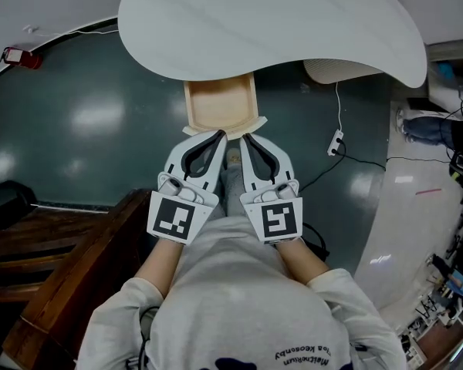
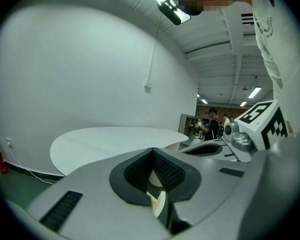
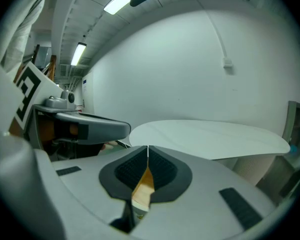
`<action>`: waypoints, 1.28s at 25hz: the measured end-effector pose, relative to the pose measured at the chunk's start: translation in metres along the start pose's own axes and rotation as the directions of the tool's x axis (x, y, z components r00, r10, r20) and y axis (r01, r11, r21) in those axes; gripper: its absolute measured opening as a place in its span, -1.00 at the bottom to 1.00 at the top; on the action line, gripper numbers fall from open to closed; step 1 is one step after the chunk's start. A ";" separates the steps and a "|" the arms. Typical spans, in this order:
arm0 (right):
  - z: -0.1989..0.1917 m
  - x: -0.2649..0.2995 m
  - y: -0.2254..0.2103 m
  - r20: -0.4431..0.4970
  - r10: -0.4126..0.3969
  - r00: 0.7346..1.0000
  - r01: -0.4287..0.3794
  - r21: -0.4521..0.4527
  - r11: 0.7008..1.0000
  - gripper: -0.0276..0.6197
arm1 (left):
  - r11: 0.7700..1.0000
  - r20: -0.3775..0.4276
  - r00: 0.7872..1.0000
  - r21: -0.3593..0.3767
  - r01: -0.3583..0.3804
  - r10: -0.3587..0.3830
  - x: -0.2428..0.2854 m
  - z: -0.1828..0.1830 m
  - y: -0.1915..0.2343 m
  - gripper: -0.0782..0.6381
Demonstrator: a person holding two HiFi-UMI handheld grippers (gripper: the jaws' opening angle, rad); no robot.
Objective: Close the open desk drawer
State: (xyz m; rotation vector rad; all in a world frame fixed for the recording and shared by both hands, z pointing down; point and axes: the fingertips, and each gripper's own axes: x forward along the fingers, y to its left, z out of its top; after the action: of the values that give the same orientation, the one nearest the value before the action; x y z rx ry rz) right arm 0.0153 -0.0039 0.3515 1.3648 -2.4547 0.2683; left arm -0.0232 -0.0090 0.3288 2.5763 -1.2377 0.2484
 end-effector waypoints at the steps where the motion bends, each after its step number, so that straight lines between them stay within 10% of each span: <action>1: -0.005 0.001 0.000 -0.008 -0.002 1.000 0.002 -0.001 1.000 -0.86 | 1.000 -0.006 1.000 0.007 0.005 -0.005 0.002 -0.006 0.000 -0.76; 32: -0.137 0.026 0.019 -0.229 0.020 0.973 -0.007 0.057 0.998 -0.85 | 0.996 -0.146 0.986 -0.014 0.083 -0.084 0.013 -0.105 0.007 -0.76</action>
State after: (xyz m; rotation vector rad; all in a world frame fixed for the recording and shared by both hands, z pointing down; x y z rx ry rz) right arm 0.0112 0.0287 0.4885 1.2622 -2.2811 0.4731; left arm -0.0241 0.0106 0.4329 2.5446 -1.0746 0.4059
